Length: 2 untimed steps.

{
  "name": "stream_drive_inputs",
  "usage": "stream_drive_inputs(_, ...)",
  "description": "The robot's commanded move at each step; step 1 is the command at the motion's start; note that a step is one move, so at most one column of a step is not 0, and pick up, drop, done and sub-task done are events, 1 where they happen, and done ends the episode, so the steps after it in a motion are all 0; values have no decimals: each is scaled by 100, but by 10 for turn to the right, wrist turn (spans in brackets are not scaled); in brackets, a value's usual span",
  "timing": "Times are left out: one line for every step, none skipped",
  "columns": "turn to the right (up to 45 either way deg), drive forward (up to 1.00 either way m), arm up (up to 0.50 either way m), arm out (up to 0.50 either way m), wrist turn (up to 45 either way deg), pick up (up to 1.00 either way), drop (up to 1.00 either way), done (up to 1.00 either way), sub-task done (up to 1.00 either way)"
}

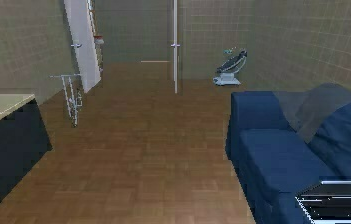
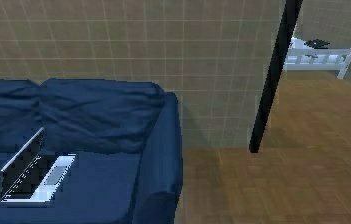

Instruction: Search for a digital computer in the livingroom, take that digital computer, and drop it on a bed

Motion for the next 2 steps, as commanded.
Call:
stream_drive_inputs(150, 0, 0, 0, 0, 0, 0, 0, 0)
stream_drive_inputs(0, 100, 0, 0, 0, 0, 0, 0, 0)
